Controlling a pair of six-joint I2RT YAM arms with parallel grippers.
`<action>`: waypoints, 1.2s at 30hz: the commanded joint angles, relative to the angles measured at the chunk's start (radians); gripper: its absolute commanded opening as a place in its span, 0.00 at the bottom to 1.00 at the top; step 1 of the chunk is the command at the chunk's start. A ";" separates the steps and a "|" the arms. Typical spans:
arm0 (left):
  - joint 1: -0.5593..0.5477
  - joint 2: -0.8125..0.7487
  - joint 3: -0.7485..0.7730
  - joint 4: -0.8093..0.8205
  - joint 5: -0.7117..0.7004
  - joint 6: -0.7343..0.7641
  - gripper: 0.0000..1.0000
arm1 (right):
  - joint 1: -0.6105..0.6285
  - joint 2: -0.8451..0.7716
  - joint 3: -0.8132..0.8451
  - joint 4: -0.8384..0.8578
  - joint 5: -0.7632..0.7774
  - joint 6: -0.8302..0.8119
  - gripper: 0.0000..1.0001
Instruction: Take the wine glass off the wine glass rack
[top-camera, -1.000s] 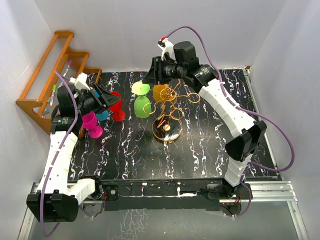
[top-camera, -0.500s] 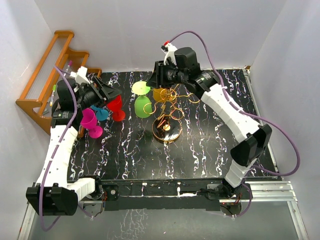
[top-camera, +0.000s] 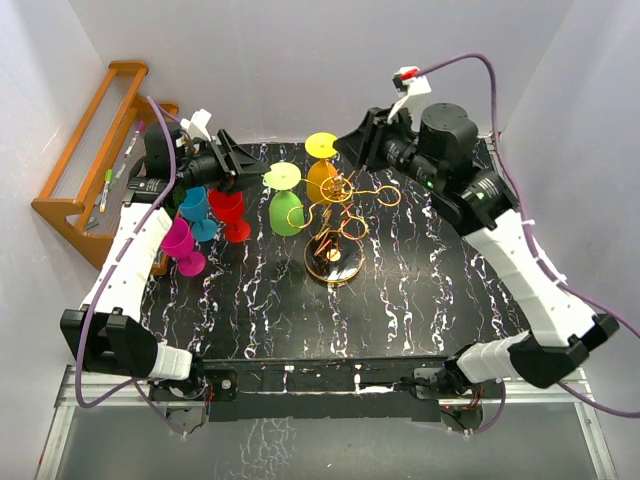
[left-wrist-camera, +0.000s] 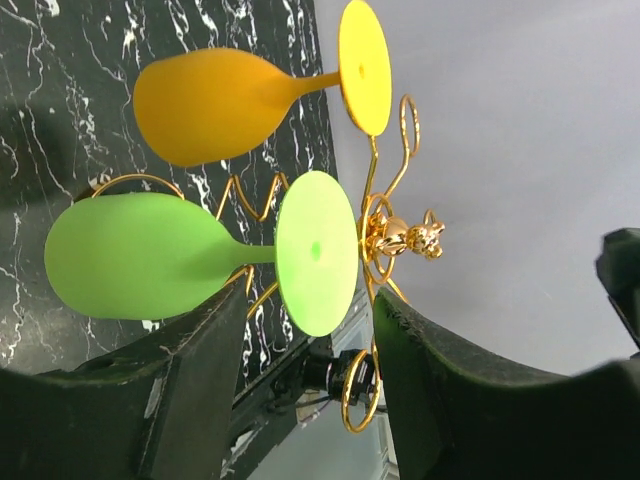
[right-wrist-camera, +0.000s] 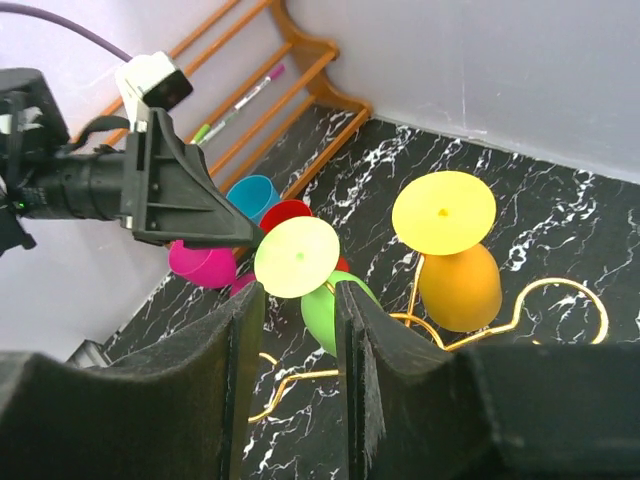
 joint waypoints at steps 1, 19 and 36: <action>-0.024 0.011 0.055 -0.070 0.014 0.034 0.51 | 0.005 -0.092 -0.057 0.080 0.067 -0.017 0.37; -0.094 0.059 0.089 -0.113 -0.055 0.046 0.04 | 0.006 -0.204 -0.146 0.071 0.107 -0.043 0.37; -0.095 0.028 0.087 -0.039 -0.007 -0.051 0.00 | 0.004 -0.215 -0.160 0.083 0.108 -0.041 0.37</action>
